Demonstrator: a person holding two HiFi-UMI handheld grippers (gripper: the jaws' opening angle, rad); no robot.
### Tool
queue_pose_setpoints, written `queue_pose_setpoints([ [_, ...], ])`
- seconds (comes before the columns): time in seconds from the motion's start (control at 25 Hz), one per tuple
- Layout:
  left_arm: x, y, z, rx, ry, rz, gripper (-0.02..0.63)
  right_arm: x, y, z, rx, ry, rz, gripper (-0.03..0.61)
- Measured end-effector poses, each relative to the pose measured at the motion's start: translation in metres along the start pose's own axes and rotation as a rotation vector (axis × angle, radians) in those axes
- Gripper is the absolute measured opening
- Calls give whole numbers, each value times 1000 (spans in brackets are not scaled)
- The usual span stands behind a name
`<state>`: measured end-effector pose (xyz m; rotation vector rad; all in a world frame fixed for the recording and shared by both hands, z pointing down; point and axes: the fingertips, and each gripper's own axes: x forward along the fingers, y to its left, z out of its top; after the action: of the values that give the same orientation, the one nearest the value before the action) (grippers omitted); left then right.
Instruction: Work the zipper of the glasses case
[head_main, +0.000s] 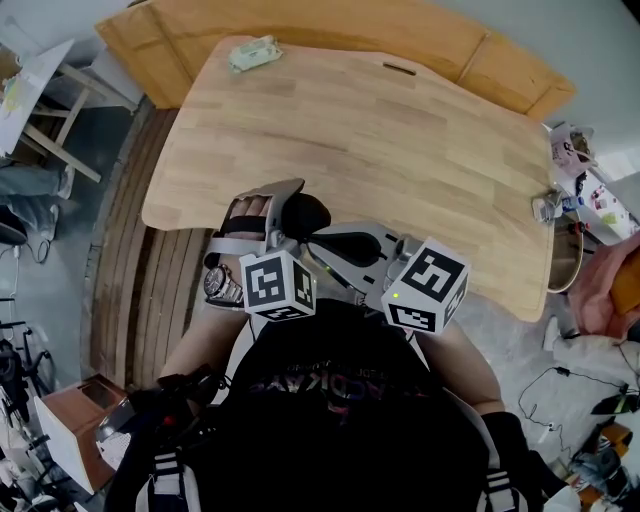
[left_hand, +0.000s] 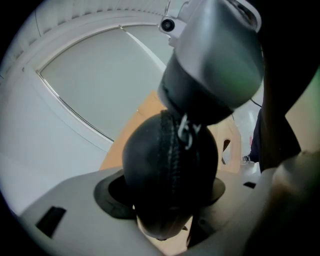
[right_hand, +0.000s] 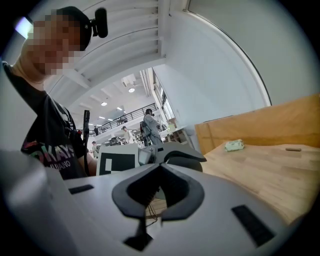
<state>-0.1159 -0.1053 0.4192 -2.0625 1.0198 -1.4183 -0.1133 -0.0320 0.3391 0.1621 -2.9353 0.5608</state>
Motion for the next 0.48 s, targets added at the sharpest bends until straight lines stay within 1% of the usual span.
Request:
queue_pose_setpoints([
  [0.08, 0, -1, 0, -10, -3, -5, 287, 1, 0, -1, -5, 4, -5, 15],
  [0.16, 0, -1, 0, -28, -15, -11, 287, 1, 0, 0, -4, -14, -6, 17],
  [0.2, 0, 0, 1, -46, -24, -14, 287, -1, 1, 3, -5, -37, -4, 17],
  [0.28, -1, 1, 1, -94, -43, -26, 288, -11, 1, 13, 10, -121, 14, 27],
  [0.36, -2, 0, 0, -158, -68, -51, 288, -29, -3, 23, 65, -220, 43, 159],
  [0.4, -4, 0, 0, -201, -87, -71, 288, -39, -7, 27, 93, -259, 51, 176],
  [0.48, -8, 1, 4, -313, -148, -120, 288, -59, -18, 30, 126, -311, 47, 187],
])
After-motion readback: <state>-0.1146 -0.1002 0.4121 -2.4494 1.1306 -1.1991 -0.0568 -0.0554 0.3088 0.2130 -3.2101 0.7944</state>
